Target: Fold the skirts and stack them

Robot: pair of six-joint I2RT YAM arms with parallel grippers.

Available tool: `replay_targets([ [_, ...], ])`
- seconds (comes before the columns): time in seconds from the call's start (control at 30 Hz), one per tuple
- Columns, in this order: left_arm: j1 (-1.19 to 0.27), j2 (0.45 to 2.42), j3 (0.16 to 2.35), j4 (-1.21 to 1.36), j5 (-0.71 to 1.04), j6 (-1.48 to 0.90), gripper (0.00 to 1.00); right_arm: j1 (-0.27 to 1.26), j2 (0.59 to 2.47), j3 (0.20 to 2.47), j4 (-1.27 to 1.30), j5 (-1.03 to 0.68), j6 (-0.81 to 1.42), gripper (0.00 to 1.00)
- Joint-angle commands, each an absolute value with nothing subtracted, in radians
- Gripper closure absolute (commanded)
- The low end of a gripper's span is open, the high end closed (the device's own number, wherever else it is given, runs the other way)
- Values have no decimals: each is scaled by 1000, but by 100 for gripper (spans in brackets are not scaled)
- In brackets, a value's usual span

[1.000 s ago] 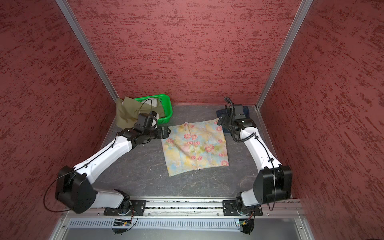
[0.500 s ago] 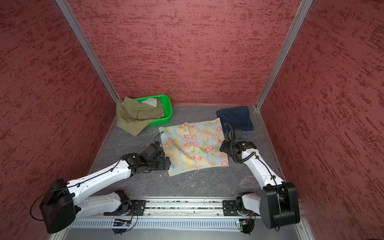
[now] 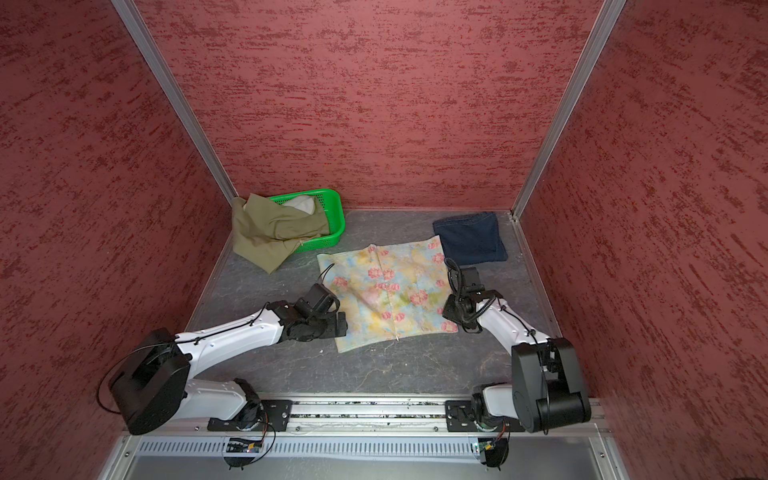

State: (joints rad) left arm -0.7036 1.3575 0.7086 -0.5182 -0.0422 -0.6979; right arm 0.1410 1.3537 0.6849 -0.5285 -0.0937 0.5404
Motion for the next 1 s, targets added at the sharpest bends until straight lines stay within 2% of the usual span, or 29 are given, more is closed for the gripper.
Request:
replay_targets([
  [0.0, -677, 1364, 740, -500, -22, -670, 1, 137, 1373, 671, -475, -53, 518, 59],
  [0.07, -657, 1368, 740, -496, -10, -658, 1, 137, 1395, 666, -465, -31, 502, 69],
  [0.17, -642, 1380, 740, -486, -1, -650, 1, 137, 1405, 666, -459, -39, 481, 94],
  [0.23, -632, 1395, 738, -475, 5, -649, 1, 137, 1381, 670, -462, -26, 477, 100],
  [0.4, -624, 1443, 732, -430, 25, -658, 1, 144, 1304, 727, -538, 1, 461, 100],
  [0.57, -620, 1502, 737, -379, 43, -664, 1, 252, 1245, 818, -639, 89, 480, 100],
  [0.8, -614, 1575, 735, -306, 77, -669, 1, 602, 1309, 978, -734, 243, 602, 100],
  [0.97, -594, 1560, 696, -264, 95, -679, 1, 858, 1493, 1170, -747, 296, 681, 100],
])
